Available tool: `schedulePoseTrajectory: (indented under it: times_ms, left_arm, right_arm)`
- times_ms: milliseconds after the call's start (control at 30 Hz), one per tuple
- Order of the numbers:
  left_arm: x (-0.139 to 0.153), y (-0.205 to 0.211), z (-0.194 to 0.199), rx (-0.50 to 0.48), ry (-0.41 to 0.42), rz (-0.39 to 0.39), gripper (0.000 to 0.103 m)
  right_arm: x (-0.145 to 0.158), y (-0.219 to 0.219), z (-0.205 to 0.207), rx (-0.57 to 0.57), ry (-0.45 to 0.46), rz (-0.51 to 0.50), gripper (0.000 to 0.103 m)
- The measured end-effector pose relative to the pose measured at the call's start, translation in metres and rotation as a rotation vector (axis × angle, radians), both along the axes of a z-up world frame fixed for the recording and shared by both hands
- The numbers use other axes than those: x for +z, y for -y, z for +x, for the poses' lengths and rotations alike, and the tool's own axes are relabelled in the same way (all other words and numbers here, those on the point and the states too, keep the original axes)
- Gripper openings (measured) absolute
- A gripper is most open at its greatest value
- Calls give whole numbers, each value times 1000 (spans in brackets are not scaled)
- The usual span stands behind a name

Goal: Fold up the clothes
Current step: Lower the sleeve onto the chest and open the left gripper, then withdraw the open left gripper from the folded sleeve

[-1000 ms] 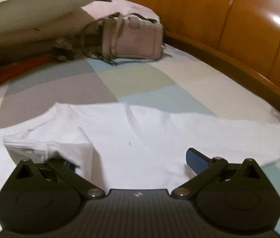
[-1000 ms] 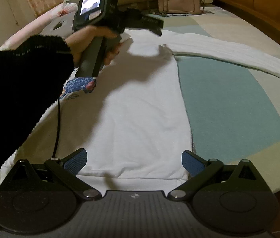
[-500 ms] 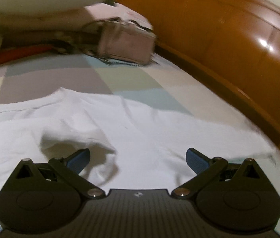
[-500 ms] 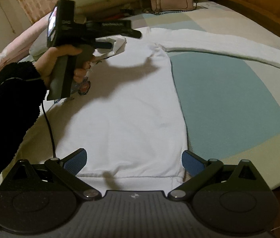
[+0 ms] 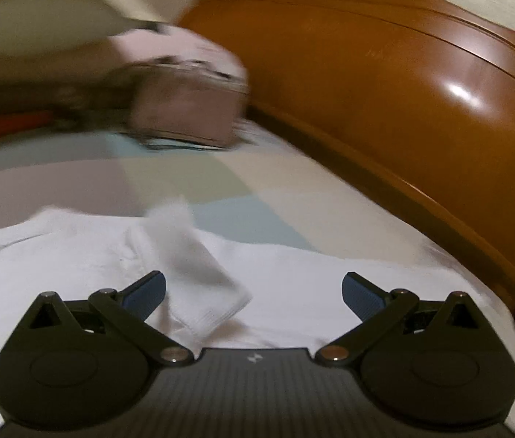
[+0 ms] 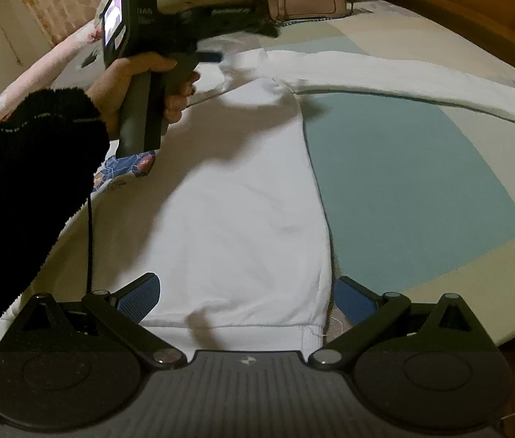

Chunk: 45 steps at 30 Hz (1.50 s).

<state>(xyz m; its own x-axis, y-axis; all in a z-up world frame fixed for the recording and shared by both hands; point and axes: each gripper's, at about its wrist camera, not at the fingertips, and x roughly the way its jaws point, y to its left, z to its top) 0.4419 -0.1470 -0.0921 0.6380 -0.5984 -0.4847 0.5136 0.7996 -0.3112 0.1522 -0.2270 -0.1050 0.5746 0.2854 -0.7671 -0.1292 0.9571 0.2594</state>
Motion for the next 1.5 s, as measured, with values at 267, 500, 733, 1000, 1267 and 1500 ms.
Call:
schedulePoseTrajectory:
  times_ms: [267,500,733,1000,1267,1500]
  left_arm:
    - [11,-39,-22,-36,-18,66,102]
    - [4,-134,-77,121,30,253,102]
    - [-14,-202,-116,406,32,547,102]
    - [-27,-242,-102,611,-36,513,102]
    - [-33,-280,-120,771,-74,449,103]
    - [-27,-306,-137,847,-120,410,101]
  right_arm:
    - [5,-3,-2,7,10,-10,103]
    - [5,-10,-4,27,14,-12,103]
    - [4,-31,-3,68,4,-26,103]
    - [6,-45,-1,92,1,-58,103]
    - [3,-48,2,89,-11,-66,103]
    - [3,-48,1,101,-4,-62,103]
